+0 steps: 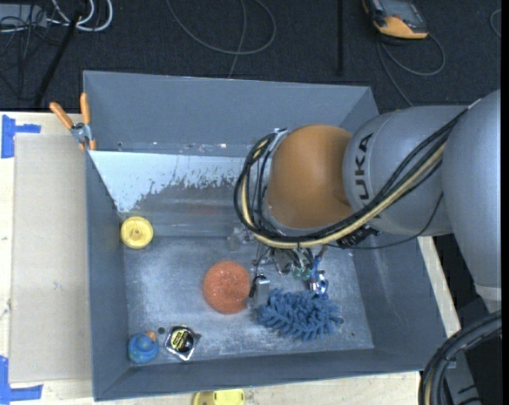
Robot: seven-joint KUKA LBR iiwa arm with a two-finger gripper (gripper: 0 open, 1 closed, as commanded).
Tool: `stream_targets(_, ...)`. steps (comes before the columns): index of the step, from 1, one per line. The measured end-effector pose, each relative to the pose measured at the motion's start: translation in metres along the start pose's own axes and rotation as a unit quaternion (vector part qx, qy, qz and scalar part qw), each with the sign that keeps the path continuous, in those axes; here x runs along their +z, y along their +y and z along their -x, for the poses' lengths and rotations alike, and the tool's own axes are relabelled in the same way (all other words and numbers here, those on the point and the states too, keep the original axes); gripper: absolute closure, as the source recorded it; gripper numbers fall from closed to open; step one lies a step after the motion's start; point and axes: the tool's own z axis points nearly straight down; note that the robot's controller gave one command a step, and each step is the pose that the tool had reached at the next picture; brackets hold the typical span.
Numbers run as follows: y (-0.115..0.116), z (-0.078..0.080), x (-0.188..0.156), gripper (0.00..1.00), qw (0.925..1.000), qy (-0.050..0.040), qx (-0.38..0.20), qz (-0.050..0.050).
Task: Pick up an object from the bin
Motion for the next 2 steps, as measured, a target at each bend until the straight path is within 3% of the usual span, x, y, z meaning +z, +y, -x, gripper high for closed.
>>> stream_targets(1,0.0000,0.0041,0.0336,1.00,1.0000,0.0038,0.001,0.001)
stream_targets(2,0.0000,0.0041,0.0336,1.00,1.0000,0.0038,0.002,0.001)
